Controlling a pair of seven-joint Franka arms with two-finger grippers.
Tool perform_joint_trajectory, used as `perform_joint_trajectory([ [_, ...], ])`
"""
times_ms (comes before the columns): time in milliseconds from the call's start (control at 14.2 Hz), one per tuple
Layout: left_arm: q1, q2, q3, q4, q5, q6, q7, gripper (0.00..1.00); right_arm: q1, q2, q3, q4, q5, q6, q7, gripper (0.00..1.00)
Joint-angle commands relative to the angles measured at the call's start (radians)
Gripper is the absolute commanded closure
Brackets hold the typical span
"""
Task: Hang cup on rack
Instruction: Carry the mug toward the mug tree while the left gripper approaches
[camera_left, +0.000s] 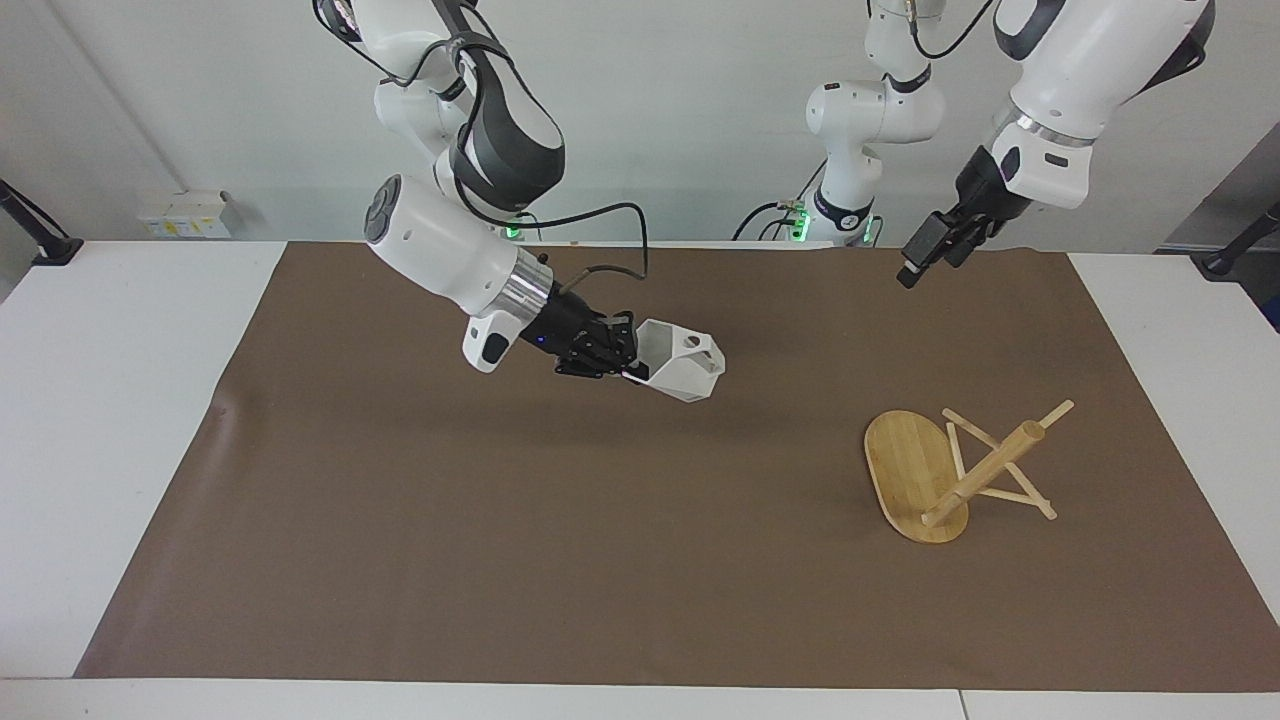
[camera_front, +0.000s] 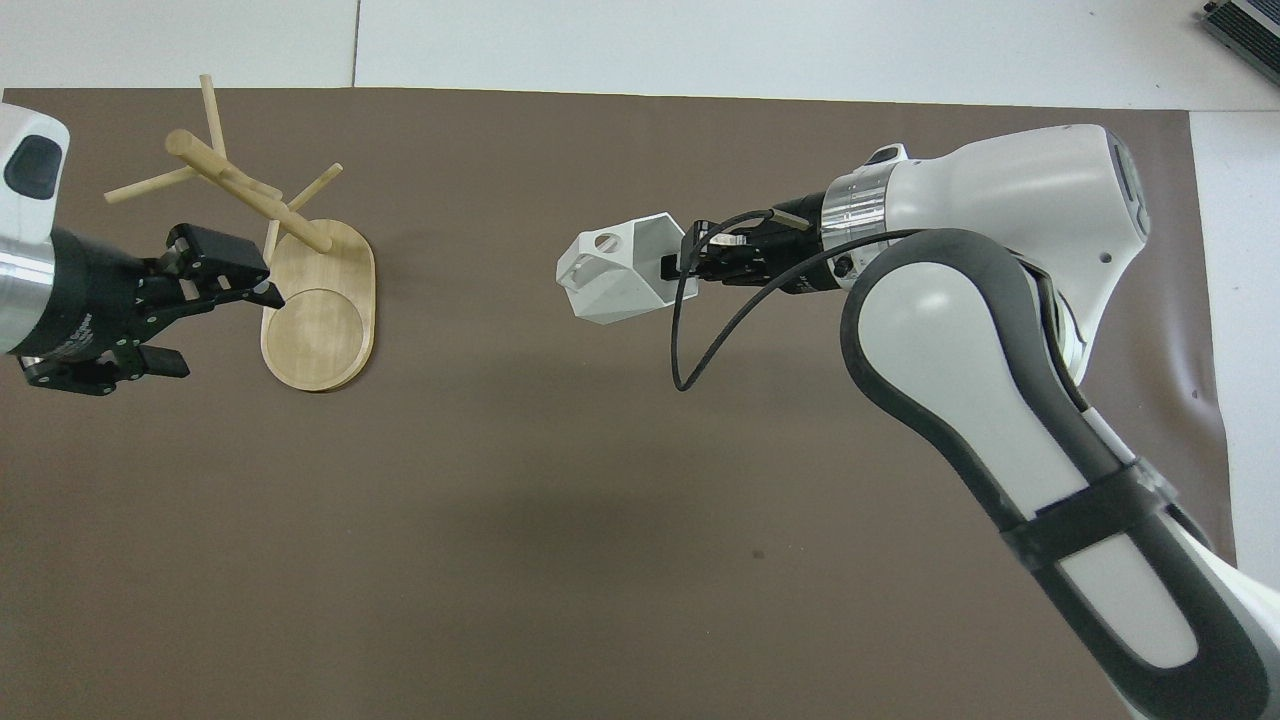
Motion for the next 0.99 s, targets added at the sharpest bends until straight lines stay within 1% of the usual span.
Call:
perform_joint_trajectory([
  [0,-0.046,-0.015,0.012,-0.065,-0.060,0.099,-0.195,0.00,0.019,-0.004,0.041,0.000,0.061,0.082,-0.003,1.00],
  [141,-0.057,-0.016,0.012,-0.078,-0.098,0.120,-0.284,0.00,0.065,-0.001,0.043,0.000,0.068,0.148,0.003,1.00],
  [353,-0.078,-0.016,0.012,-0.098,-0.144,0.209,-0.489,0.00,0.092,0.001,0.046,0.002,0.067,0.170,0.021,1.00],
  [424,-0.078,-0.014,0.012,-0.098,-0.165,0.238,-0.555,0.00,0.110,0.001,0.046,0.005,0.068,0.193,0.039,1.00],
  [565,-0.092,-0.014,0.010,-0.105,-0.172,0.278,-0.666,0.00,0.145,0.004,0.046,0.014,0.068,0.248,0.079,1.00],
  [777,-0.123,-0.019,0.010,-0.133,-0.173,0.339,-0.784,0.00,0.159,0.009,0.046,0.037,0.068,0.254,0.098,1.00],
  [918,-0.124,-0.022,0.010,-0.147,-0.175,0.366,-0.858,0.00,0.161,0.009,0.046,0.039,0.085,0.254,0.099,1.00],
])
